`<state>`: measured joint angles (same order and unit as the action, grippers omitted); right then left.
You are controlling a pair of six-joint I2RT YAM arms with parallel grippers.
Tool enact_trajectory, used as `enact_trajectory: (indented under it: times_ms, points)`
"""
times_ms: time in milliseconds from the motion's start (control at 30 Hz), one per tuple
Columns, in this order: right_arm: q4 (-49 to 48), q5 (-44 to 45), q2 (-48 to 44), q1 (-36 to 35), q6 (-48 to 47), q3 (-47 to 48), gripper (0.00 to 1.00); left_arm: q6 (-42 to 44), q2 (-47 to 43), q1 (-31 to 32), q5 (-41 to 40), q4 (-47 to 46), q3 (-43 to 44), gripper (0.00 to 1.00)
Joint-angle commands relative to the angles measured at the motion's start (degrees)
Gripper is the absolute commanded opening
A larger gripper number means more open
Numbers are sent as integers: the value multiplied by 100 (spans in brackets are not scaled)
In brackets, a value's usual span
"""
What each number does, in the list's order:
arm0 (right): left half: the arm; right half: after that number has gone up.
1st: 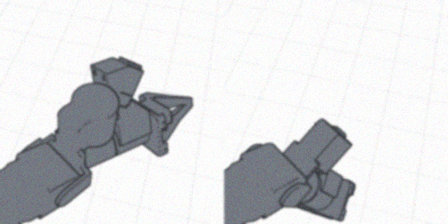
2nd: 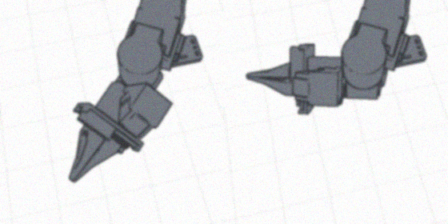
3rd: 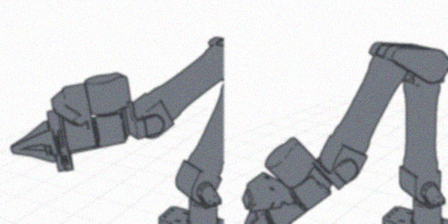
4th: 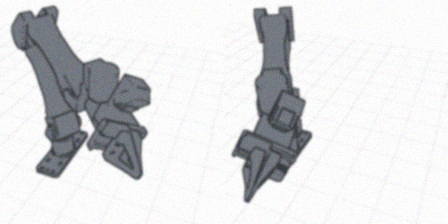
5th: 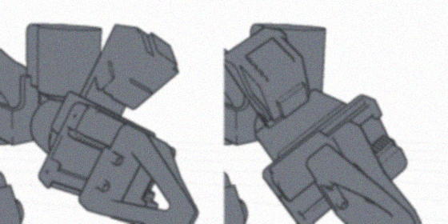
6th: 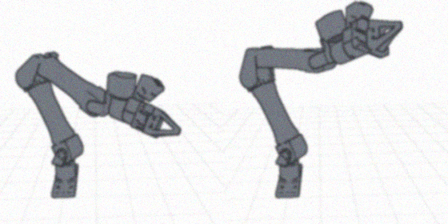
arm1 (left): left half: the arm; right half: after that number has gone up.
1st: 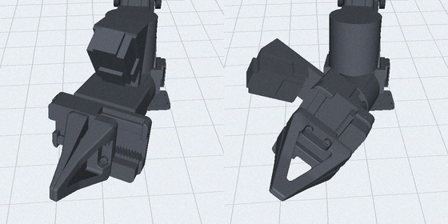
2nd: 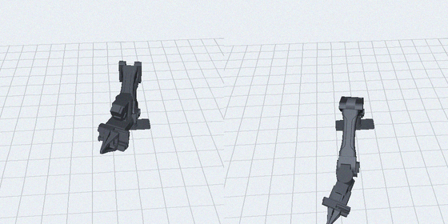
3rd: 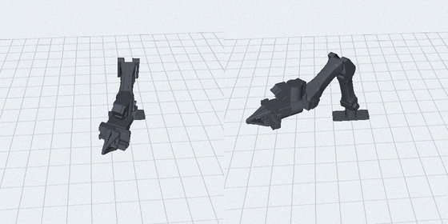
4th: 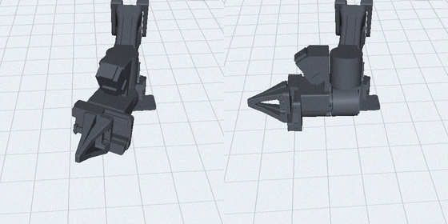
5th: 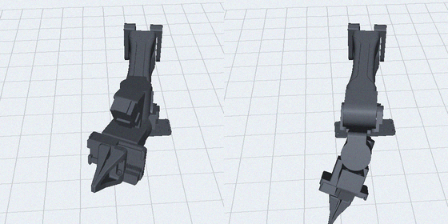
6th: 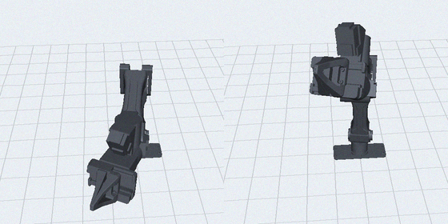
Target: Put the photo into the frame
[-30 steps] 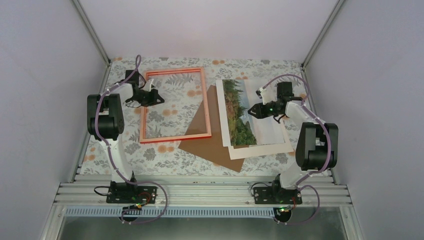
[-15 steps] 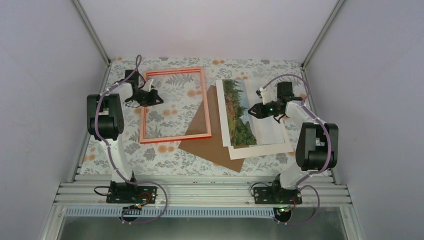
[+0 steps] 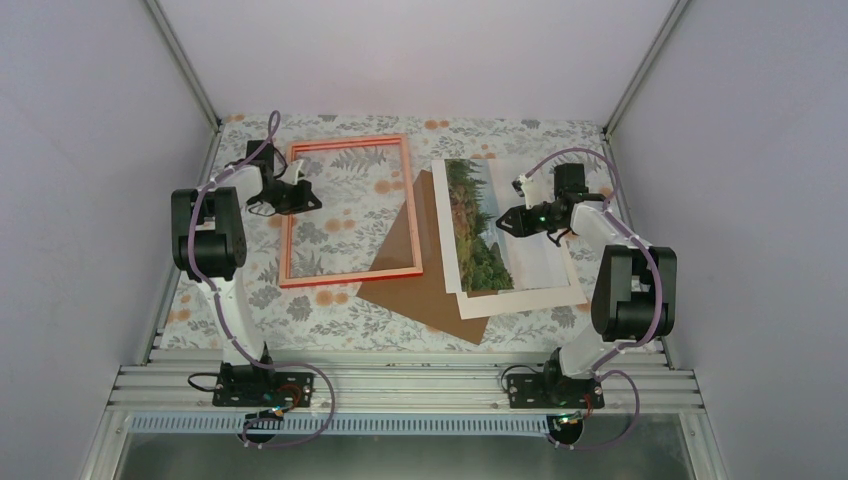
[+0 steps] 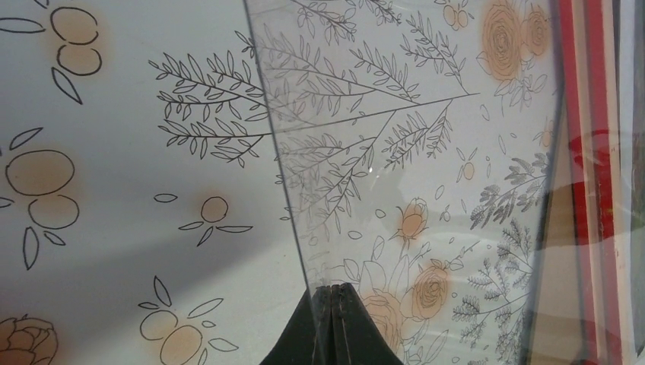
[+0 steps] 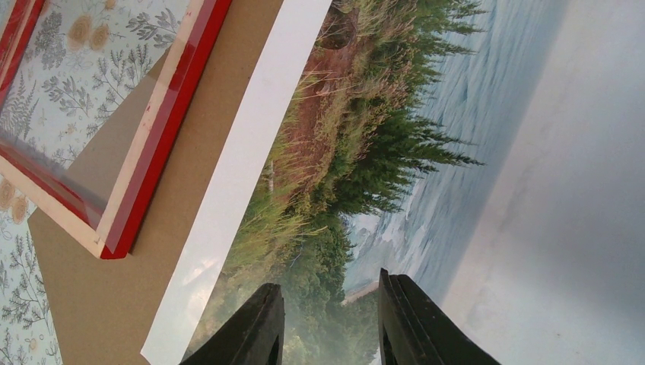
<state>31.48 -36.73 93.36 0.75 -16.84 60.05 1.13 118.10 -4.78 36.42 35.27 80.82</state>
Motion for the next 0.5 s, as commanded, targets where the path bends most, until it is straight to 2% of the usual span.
enact_trajectory:
  times_ms: [0, 467]
  points:
    - [-93, 8, -161, -49, 5, -47, 32, 152, 38, -54, -197, 113, 128, 2]
    - [-91, 30, -145, -51, 5, -29, 32, 151, 4, -67, -235, 120, 110, 2]
